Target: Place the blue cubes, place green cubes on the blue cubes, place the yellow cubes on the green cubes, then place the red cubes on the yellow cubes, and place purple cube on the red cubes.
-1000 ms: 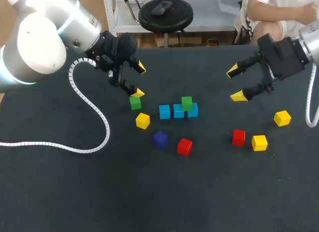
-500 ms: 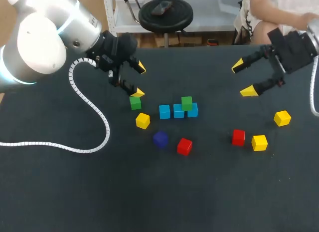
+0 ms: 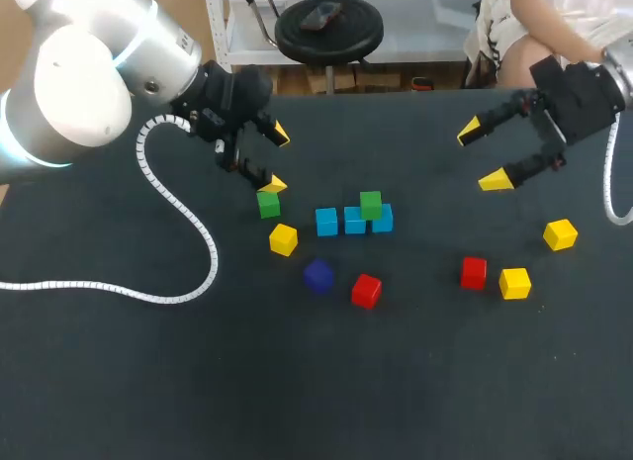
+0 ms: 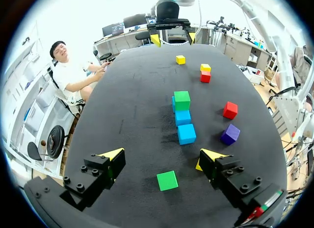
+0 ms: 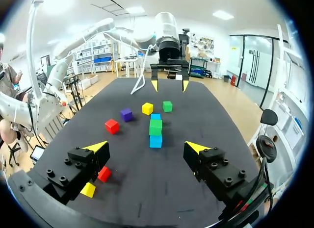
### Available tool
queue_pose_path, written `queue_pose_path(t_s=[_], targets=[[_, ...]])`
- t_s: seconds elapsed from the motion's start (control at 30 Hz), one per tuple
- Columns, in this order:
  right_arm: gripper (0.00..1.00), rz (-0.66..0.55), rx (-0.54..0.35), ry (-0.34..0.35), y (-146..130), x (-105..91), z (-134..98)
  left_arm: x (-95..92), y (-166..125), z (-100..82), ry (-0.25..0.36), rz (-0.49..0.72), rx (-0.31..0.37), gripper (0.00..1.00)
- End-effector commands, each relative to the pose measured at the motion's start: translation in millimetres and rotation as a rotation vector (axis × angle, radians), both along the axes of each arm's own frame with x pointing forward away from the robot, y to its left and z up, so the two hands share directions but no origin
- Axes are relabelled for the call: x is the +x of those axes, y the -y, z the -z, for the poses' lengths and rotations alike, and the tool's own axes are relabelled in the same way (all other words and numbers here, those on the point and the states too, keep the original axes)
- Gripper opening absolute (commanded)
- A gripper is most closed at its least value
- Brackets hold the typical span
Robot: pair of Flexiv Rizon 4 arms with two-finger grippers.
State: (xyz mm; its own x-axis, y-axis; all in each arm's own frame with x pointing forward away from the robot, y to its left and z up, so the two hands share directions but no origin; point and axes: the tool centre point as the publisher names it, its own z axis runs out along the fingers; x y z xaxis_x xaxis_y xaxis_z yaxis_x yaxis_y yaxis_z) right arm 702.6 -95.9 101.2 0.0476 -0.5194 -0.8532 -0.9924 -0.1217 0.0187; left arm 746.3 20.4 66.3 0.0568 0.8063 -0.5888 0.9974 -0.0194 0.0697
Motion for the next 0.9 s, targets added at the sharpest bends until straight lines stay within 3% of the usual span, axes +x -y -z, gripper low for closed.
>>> queue_pose_path(t_s=[0.03, 0.13, 0.27, 0.37, 0.5, 0.6, 0.73, 0.9], targets=[[1.0, 0.0, 0.002, 0.0, 0.2, 0.1, 0.2, 2.1, -0.4, 0.6, -0.001, 0.005, -0.001, 1.0], [1.0, 0.0, 0.002, 0.0, 0.2, 0.1, 0.2, 3.7, 0.6, -3.2, 0.04, 0.025, 0.023, 1.0], [1.0, 0.0, 0.002, 0.0, 0.2, 0.1, 0.2, 1.6, -18.4, -3.3, 0.006, -0.052, 0.149, 1.0], [1.0, 0.0, 0.002, 0.0, 0.2, 0.1, 0.2, -7.4, -29.4, 0.6, -0.008, -0.07, 0.153, 1.0], [1.0, 0.0, 0.002, 0.0, 0.2, 0.1, 0.2, -18.4, -30.7, 12.8, -0.044, -0.071, 0.184, 1.0], [1.0, 0.0, 0.002, 0.0, 0.2, 0.1, 0.2, -24.7, -34.9, 24.7, -0.08, -0.092, 0.254, 1.0], [1.0, 0.0, 0.002, 0.0, 0.2, 0.1, 0.2, -33.7, -45.9, 40.9, -0.117, -0.119, 0.283, 1.0], [1.0, 0.0, 0.002, 0.0, 0.2, 0.1, 0.2, -42.1, -58.6, 56.7, -0.135, -0.175, 0.271, 1.0]])
